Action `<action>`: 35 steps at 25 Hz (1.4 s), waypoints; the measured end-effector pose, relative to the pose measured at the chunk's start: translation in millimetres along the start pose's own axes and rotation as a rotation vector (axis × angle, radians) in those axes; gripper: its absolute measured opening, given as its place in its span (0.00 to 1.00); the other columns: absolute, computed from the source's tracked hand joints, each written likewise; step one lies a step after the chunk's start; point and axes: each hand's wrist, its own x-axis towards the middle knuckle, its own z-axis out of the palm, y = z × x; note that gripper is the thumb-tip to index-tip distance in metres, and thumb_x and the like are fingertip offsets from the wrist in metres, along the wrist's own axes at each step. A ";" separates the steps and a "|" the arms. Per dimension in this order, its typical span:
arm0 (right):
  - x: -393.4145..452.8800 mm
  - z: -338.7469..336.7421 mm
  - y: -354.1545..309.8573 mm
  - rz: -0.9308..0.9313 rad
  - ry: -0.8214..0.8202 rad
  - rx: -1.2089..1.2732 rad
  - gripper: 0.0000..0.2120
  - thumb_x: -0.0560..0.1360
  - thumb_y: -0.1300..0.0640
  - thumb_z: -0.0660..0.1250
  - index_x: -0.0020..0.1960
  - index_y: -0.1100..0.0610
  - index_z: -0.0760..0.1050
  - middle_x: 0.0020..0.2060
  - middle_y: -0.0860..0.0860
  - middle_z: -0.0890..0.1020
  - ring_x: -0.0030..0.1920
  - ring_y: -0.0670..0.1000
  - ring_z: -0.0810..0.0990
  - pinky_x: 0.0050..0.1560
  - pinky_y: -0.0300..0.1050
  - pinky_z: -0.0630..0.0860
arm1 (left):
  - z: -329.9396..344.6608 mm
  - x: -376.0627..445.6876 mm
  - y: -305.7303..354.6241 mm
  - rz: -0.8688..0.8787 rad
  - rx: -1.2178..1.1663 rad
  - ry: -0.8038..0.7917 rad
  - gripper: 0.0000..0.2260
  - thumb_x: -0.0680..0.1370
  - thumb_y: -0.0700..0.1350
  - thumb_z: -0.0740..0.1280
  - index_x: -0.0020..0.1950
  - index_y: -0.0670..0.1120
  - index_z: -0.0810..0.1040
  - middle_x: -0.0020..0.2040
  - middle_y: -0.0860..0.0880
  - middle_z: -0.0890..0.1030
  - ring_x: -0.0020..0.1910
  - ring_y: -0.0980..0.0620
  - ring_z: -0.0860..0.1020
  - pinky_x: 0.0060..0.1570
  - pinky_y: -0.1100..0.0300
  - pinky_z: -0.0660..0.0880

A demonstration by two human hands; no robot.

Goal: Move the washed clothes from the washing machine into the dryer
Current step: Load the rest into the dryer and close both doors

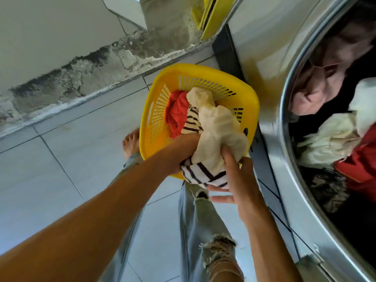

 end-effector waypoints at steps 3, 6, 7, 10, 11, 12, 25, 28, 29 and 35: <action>-15.8 -45.7 -3.0 0.053 -0.107 0.205 0.26 0.72 0.34 0.66 0.65 0.46 0.74 0.56 0.52 0.82 0.47 0.54 0.85 0.43 0.53 0.83 | 58.5 -26.1 14.7 0.049 0.244 -0.038 0.12 0.70 0.41 0.66 0.52 0.41 0.82 0.50 0.41 0.84 0.51 0.45 0.82 0.55 0.48 0.79; -44.2 -101.9 -25.0 -0.041 -0.133 0.488 0.22 0.70 0.44 0.70 0.60 0.54 0.82 0.57 0.55 0.82 0.52 0.53 0.83 0.50 0.45 0.77 | 117.2 -51.5 39.5 0.161 0.380 -0.181 0.14 0.67 0.43 0.67 0.52 0.45 0.83 0.46 0.45 0.85 0.44 0.51 0.85 0.46 0.57 0.82; -56.0 -120.5 -32.8 -0.130 -0.118 0.466 0.28 0.67 0.44 0.71 0.63 0.56 0.79 0.60 0.57 0.81 0.56 0.56 0.81 0.53 0.47 0.77 | 136.1 -63.7 49.0 0.205 0.394 -0.242 0.15 0.69 0.42 0.68 0.54 0.45 0.83 0.46 0.46 0.85 0.43 0.53 0.85 0.44 0.60 0.82; -88.6 -181.2 -53.2 -0.396 -0.011 0.540 0.41 0.59 0.39 0.75 0.67 0.58 0.75 0.60 0.58 0.82 0.61 0.57 0.81 0.62 0.54 0.78 | 202.9 -100.1 78.2 0.354 0.400 -0.421 0.16 0.70 0.42 0.70 0.58 0.46 0.81 0.54 0.46 0.85 0.55 0.48 0.83 0.56 0.55 0.79; -98.2 -201.4 -61.1 -0.491 0.033 0.562 0.38 0.63 0.39 0.73 0.68 0.57 0.75 0.60 0.57 0.83 0.61 0.56 0.81 0.63 0.55 0.77 | 225.5 -109.5 87.8 0.400 0.409 -0.463 0.18 0.68 0.44 0.69 0.58 0.47 0.81 0.55 0.45 0.84 0.56 0.46 0.82 0.58 0.52 0.78; -104.2 -223.4 -70.2 -0.567 0.087 0.600 0.30 0.71 0.41 0.67 0.67 0.55 0.75 0.59 0.55 0.83 0.61 0.55 0.82 0.62 0.55 0.77 | 244.6 -115.8 96.5 0.445 0.422 -0.495 0.19 0.66 0.46 0.68 0.57 0.47 0.81 0.54 0.45 0.84 0.56 0.44 0.81 0.58 0.50 0.78; 6.6 -161.6 -114.1 -0.563 0.298 -0.231 0.06 0.76 0.57 0.67 0.51 0.50 0.80 0.44 0.50 0.86 0.39 0.49 0.86 0.39 0.43 0.81 | 87.8 -28.5 75.9 0.327 0.334 0.295 0.13 0.74 0.38 0.64 0.52 0.52 0.82 0.41 0.51 0.80 0.43 0.52 0.77 0.44 0.59 0.75; 39.8 -71.8 -88.4 -0.528 0.001 -0.632 0.11 0.71 0.48 0.66 0.52 0.46 0.79 0.46 0.49 0.86 0.46 0.51 0.85 0.50 0.50 0.80 | 25.7 -18.2 58.2 0.210 0.401 0.471 0.10 0.77 0.38 0.61 0.41 0.48 0.79 0.37 0.49 0.77 0.41 0.49 0.75 0.39 0.60 0.74; 53.6 -44.1 -84.5 -0.485 -0.060 -0.716 0.14 0.70 0.47 0.66 0.55 0.46 0.79 0.48 0.49 0.86 0.49 0.52 0.85 0.53 0.50 0.79 | 9.7 -11.6 50.9 0.196 0.474 0.507 0.09 0.77 0.39 0.61 0.43 0.46 0.80 0.40 0.47 0.78 0.43 0.48 0.76 0.42 0.57 0.75; 177.5 70.7 -65.7 -0.312 -0.028 -0.633 0.34 0.65 0.53 0.64 0.71 0.51 0.67 0.60 0.51 0.78 0.56 0.56 0.80 0.52 0.58 0.81 | -45.1 45.0 5.9 0.176 1.068 0.403 0.19 0.75 0.48 0.60 0.64 0.52 0.77 0.69 0.44 0.73 0.69 0.42 0.70 0.65 0.56 0.66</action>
